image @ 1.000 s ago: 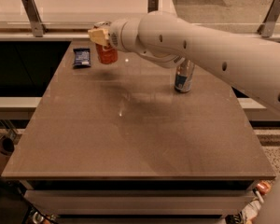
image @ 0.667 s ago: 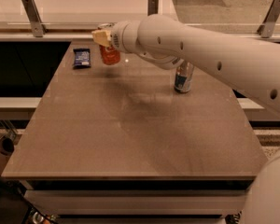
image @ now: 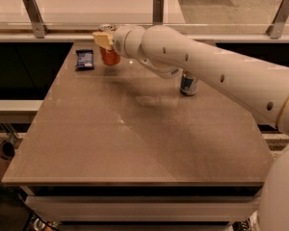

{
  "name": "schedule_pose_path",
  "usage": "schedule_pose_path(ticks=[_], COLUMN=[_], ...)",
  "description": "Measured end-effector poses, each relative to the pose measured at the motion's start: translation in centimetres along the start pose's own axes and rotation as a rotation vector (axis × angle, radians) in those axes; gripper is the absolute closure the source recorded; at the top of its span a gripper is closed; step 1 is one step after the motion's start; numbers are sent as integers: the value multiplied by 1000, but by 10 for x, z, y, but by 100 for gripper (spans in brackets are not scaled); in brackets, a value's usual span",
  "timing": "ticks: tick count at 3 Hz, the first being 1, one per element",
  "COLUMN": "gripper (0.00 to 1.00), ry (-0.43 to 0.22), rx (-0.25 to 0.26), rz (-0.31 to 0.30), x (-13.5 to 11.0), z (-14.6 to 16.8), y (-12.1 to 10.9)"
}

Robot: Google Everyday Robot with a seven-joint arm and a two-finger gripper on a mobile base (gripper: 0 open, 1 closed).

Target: Move coke can near rxbar blueberry

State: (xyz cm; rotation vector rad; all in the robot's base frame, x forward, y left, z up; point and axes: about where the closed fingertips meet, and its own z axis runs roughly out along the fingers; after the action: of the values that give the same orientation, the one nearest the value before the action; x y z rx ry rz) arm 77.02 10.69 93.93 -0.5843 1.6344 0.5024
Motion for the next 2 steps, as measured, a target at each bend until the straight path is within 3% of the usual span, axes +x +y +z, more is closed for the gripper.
schedule_pose_path(ticks=[1, 2], gripper=[100, 100], ry=[0, 48], rx=[0, 3], rz=[0, 7], x=[0, 18], z=[0, 22], y=[0, -6])
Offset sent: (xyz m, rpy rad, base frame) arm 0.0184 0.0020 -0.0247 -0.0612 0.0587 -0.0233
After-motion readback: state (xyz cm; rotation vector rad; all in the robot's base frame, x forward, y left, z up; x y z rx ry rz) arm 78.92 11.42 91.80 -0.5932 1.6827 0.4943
